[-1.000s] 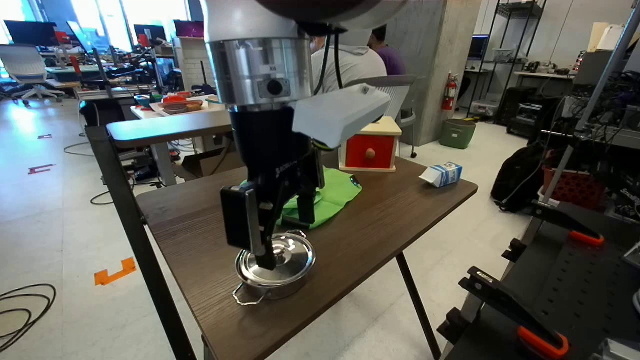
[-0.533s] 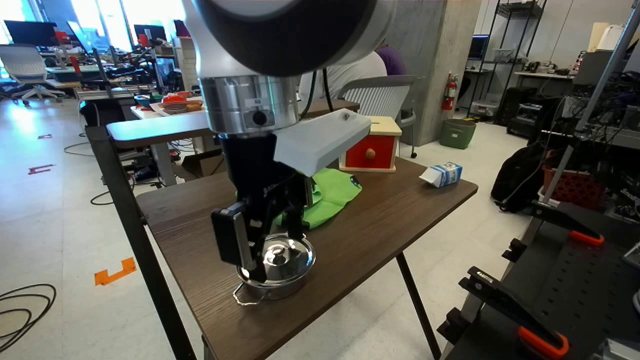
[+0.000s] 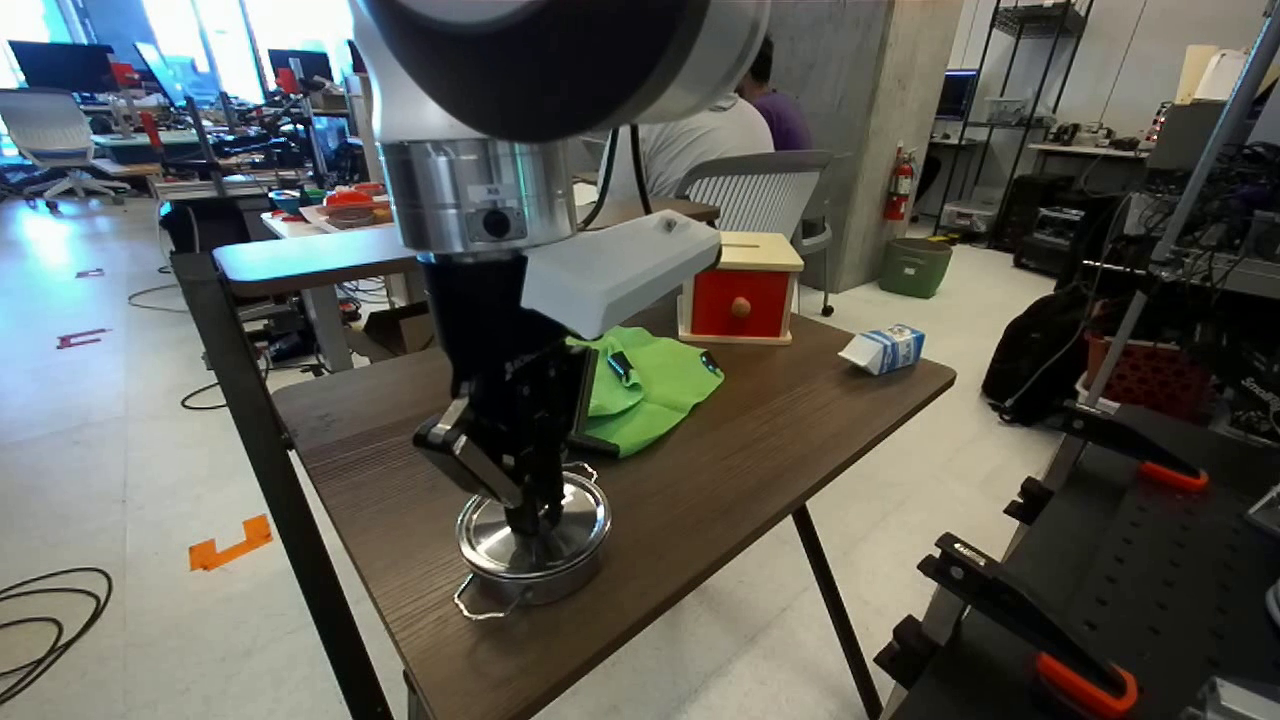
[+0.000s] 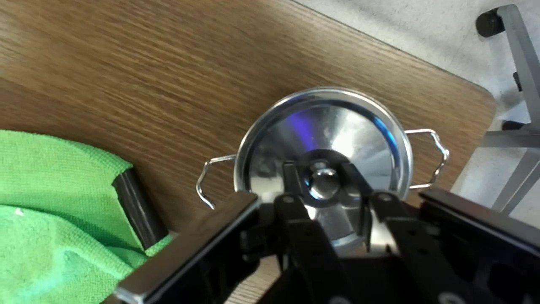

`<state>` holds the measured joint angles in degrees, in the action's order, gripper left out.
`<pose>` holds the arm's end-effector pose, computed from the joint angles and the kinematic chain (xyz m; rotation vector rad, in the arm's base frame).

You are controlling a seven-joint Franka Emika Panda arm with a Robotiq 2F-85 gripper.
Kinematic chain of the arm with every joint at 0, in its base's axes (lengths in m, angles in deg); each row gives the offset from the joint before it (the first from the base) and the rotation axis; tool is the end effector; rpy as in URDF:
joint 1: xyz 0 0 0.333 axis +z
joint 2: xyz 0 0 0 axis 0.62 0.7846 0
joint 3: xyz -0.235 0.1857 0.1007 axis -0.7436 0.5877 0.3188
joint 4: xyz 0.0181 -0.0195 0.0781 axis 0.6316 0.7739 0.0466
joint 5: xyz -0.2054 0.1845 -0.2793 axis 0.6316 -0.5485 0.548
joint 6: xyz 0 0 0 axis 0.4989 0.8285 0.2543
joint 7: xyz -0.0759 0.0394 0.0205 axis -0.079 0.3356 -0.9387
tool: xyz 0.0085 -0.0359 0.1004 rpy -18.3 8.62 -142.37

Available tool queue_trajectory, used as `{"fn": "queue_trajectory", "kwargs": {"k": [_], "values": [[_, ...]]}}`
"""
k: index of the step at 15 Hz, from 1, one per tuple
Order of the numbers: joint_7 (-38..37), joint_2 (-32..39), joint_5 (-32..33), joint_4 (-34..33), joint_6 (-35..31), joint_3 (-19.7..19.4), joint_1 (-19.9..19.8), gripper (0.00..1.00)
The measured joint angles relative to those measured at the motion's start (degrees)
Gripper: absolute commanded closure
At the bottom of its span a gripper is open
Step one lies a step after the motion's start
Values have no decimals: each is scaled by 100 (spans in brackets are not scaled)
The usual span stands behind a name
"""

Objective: Move the green towel forward, remove the lid from the pot then put it back on

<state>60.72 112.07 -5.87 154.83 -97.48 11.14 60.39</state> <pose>0.5573 0.3205 0.1493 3.0274 0.7488 -0.1021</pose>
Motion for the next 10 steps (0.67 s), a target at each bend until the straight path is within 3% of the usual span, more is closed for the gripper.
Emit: {"fn": "queue_trajectory", "kwargs": {"k": [2,10], "values": [[0,5,0,-19,0,-9,-4,95],[33,-61,-9,-44,-3,-26,-88,95]]}}
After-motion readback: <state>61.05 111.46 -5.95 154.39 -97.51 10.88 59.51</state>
